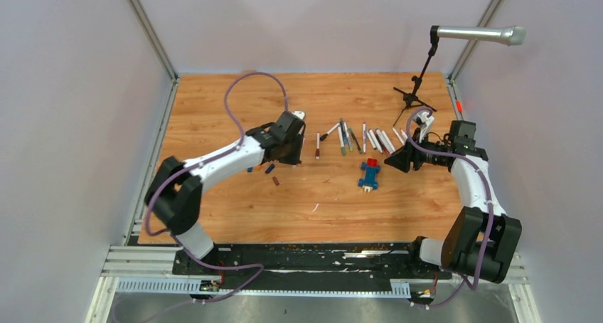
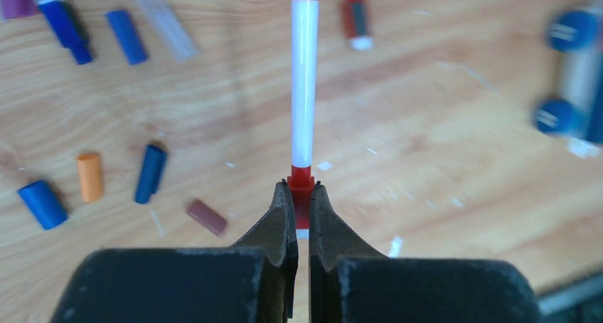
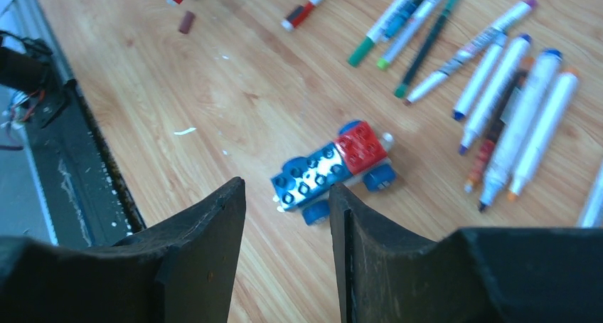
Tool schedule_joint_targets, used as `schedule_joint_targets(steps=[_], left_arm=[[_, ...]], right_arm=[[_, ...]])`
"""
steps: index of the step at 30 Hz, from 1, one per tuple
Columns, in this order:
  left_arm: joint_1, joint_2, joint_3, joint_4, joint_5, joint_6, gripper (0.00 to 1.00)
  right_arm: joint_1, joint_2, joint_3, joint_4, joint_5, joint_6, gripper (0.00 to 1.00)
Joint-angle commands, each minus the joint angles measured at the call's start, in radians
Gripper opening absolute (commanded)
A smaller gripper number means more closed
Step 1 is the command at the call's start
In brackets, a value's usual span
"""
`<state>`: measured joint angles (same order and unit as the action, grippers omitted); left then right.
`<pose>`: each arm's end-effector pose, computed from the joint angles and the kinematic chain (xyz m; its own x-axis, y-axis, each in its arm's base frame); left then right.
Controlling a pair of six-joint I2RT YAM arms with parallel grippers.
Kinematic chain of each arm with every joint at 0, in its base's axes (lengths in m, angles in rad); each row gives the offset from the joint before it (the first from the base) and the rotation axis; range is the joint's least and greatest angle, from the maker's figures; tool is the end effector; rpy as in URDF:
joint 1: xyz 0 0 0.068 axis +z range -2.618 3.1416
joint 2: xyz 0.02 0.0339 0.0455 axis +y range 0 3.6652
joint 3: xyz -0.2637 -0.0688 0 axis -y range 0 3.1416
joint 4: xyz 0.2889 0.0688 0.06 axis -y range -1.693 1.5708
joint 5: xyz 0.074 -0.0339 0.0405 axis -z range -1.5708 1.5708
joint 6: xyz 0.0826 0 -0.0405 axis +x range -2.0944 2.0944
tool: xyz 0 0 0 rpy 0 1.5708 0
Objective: Open the pen caps
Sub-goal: Pick up the pen from the center of the board.
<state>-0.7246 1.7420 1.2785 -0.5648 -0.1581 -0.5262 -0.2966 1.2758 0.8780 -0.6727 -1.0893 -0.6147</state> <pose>0.3310 -0.2756 0.1646 -0.8527 0.0924 -0.5142 0.1913 0.9711 -0.1427 0.2956 -0.0138 0.2107 -0.5291 -0.1176 -0.8404 -0.7055 0.6112 0.3587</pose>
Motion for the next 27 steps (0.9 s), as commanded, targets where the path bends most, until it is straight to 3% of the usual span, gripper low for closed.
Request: schedule_joint_targets(steps=[1, 6, 10, 15, 27], left_arm=[[-0.004, -0.246, -0.207, 0.343, 0.319, 0.068, 0.00], [-0.011, -0.416, -0.499, 0.888, 0.609, -0.132, 0.00], [-0.042, -0.455, -0.629, 1.219, 0.619, -0.301, 0.00], [-0.082, -0.420, -0.639, 1.325, 0.596, -0.341, 0.00], [-0.140, -0.328, -0.593, 1.422, 0.595, -0.387, 0.00]], right_arm=[[0.095, 0.010, 0.001, 0.000, -0.145, -0.070, 0.48], [0.235, 0.033, 0.037, 0.050, -0.264, 0.061, 0.49], [0.319, 0.071, 0.088, 0.096, -0.304, 0.216, 0.51], [0.381, 0.127, 0.163, 0.110, -0.330, 0.392, 0.61], [0.489, 0.111, 0.119, 0.354, -0.342, 0.702, 0.59]])
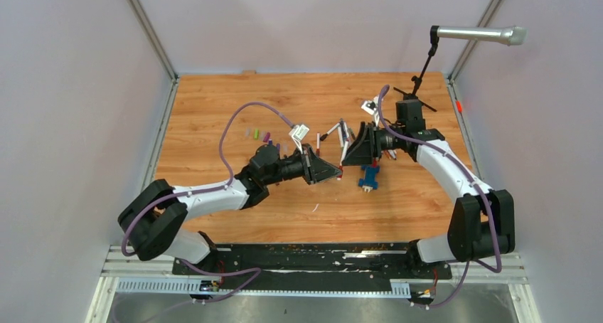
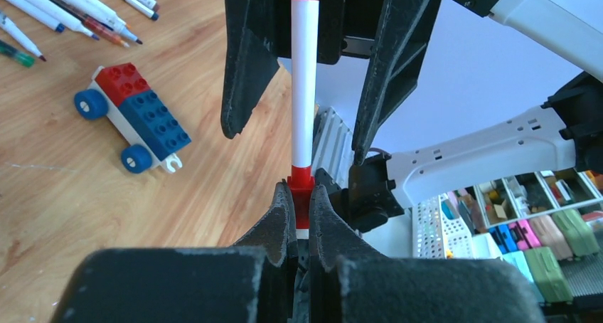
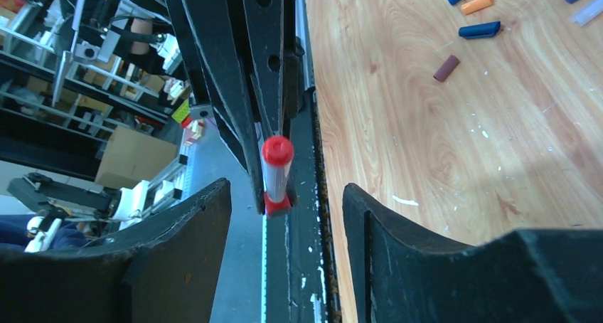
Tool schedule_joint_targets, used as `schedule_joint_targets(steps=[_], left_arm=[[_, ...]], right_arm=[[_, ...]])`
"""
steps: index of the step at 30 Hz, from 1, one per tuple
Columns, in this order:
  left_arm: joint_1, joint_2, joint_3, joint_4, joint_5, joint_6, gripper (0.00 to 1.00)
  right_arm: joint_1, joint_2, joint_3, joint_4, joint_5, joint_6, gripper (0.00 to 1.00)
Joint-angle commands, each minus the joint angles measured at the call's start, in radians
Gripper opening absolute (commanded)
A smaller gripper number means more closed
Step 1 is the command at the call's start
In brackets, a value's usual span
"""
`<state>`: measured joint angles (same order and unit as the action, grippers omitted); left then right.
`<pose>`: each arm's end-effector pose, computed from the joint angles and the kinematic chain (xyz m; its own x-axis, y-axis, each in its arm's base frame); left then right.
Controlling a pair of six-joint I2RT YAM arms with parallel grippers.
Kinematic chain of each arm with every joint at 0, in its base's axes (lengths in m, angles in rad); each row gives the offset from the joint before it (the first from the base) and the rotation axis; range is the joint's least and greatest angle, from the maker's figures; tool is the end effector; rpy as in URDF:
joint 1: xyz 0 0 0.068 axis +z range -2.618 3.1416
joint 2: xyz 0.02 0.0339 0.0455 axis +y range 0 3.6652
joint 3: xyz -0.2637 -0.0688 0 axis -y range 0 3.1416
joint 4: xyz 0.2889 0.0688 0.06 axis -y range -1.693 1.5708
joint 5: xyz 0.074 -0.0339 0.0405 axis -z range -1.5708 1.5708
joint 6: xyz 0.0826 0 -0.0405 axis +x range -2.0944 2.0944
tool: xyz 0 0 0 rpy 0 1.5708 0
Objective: Open the pen caps
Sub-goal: Pick up the pen from the center of the board.
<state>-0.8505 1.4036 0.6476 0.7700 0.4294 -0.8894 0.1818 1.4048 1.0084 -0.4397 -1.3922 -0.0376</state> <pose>0.2225 -0.3057 0.2211 -0.7382 -0.2294 -0.6343 0.6106 0.1725 -0.7729 0.3055 0.1388 0.2516 -0.7037 -0.1362 -0.6973 -0.7079 0.0504 0.7045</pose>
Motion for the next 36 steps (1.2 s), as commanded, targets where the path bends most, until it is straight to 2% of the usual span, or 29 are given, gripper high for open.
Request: schedule_joint_targets(steps=[1, 2, 4, 8, 9, 14, 20, 27, 36], left_arm=[[-0.018, 0.013, 0.039, 0.093, 0.008, -0.027, 0.00], [-0.021, 0.017, 0.040, 0.099, 0.007, -0.029, 0.00], [-0.026, 0.022, 0.045, 0.100, 0.005, -0.028, 0.00], [-0.033, 0.031, 0.049, 0.093, 0.011, -0.021, 0.00], [-0.033, 0.035, 0.051, 0.087, 0.019, -0.019, 0.00], [-0.036, 0.097, 0.066, 0.024, 0.118, -0.020, 0.00], [-0.066, 0.150, 0.038, -0.017, 0.211, -0.015, 0.00], [-0.107, 0.144, -0.002, -0.161, 0.237, 0.070, 0.00], [-0.165, 0.139, -0.068, -0.205, 0.274, 0.082, 0.00]], right_arm=[[0.012, -0.016, -0.013, 0.135, -0.035, 0.141, 0.58], [0.015, -0.013, -0.014, 0.144, -0.031, 0.157, 0.55], [0.015, -0.008, -0.017, 0.174, -0.037, 0.190, 0.44], [0.016, 0.002, -0.002, 0.213, -0.048, 0.239, 0.02], [0.015, 0.005, 0.015, 0.204, -0.046, 0.239, 0.00], [0.001, 0.052, 0.232, 0.047, 0.039, 0.126, 0.00], [-0.031, 0.160, 0.394, 0.130, 0.076, 0.228, 0.00], [-0.036, 0.222, 0.484, 0.147, 0.121, 0.248, 0.00], [-0.041, 0.273, 0.544, 0.155, 0.169, 0.247, 0.00]])
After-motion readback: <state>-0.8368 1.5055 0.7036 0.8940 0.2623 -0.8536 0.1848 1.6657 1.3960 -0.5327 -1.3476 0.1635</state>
